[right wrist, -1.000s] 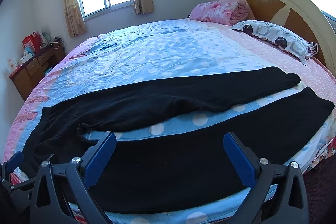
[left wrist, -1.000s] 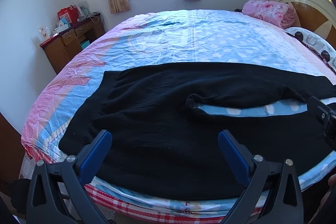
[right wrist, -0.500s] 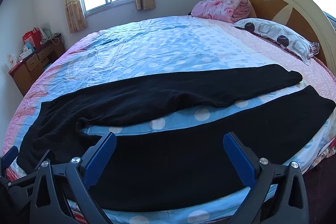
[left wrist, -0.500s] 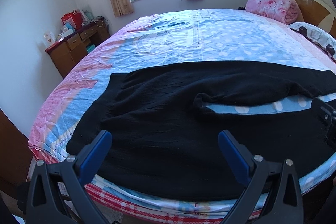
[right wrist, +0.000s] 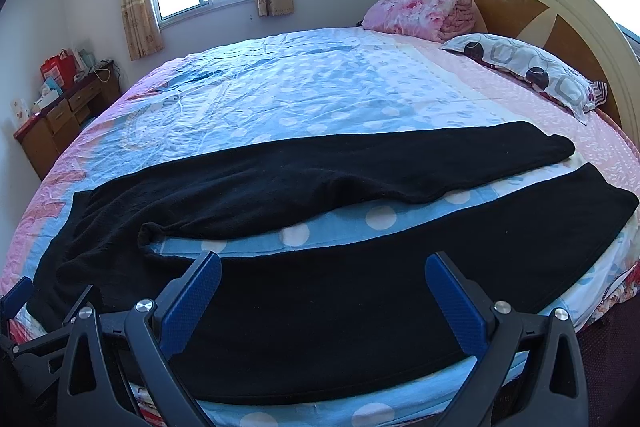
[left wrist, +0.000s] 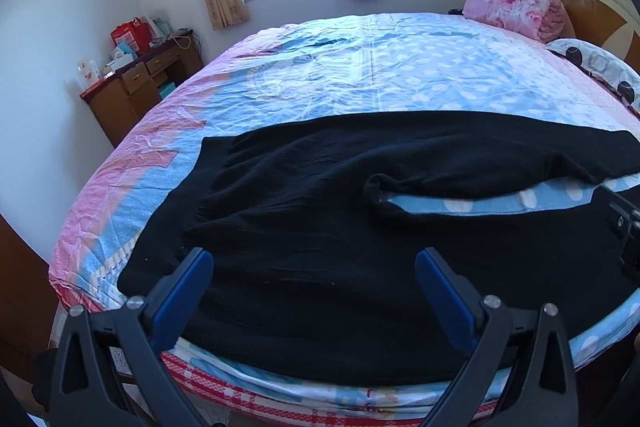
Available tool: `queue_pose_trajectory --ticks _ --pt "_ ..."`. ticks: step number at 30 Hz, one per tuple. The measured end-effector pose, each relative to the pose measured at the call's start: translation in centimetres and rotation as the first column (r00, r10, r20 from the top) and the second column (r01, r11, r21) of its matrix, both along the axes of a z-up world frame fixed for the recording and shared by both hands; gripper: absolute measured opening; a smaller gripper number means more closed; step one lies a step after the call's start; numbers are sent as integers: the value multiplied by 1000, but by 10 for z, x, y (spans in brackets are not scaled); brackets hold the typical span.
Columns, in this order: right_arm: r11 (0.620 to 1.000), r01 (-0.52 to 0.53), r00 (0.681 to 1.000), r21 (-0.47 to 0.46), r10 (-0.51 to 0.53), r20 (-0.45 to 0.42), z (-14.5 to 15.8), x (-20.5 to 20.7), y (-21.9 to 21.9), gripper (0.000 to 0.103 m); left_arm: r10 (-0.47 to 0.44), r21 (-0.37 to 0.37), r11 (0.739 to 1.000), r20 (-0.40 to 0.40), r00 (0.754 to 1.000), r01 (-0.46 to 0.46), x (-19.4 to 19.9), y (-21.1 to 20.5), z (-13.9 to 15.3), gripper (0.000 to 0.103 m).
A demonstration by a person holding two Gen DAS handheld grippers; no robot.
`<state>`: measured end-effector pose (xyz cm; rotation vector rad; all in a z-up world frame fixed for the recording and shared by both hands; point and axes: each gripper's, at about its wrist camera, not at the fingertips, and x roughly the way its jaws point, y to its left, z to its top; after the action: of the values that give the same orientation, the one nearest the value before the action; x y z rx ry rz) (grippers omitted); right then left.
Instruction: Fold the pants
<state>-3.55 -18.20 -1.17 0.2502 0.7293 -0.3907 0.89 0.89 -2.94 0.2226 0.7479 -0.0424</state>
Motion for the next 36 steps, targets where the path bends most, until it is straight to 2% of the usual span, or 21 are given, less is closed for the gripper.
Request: queue_pose_trajectory --ticks 11,14,17,21,23,26,31,36 --pt "1000 12 1000 -5 -12 -14 -7 5 -13 102 6 -3 1000 -12 1000 -6 20 11 -6 103" --pt "1000 0 1000 -10 0 -13 -9 7 -17 102 9 -29 1000 -1 1000 -9 28 22 -3 103" --pt "1000 -22 1000 -21 22 3 -9 10 -21 102 25 -3 1000 9 1000 -25 41 29 -2 103" --pt "998 -58 998 -39 58 3 -12 16 -25 102 41 15 999 -38 998 -40 66 36 -10 103" --pt "997 -70 997 -44 70 -11 -14 23 -27 102 40 -9 999 -80 996 -41 80 39 -14 103" --pt "996 -74 997 -57 72 -26 -14 36 -29 102 27 -37 999 -117 993 -31 95 40 -16 103" --pt "992 -125 992 -13 125 -11 -4 75 -32 102 48 5 999 -117 992 -48 117 38 -16 103" --pt "979 -198 979 -41 196 -51 -2 125 -16 102 75 -10 997 -133 988 -77 145 47 -15 103"
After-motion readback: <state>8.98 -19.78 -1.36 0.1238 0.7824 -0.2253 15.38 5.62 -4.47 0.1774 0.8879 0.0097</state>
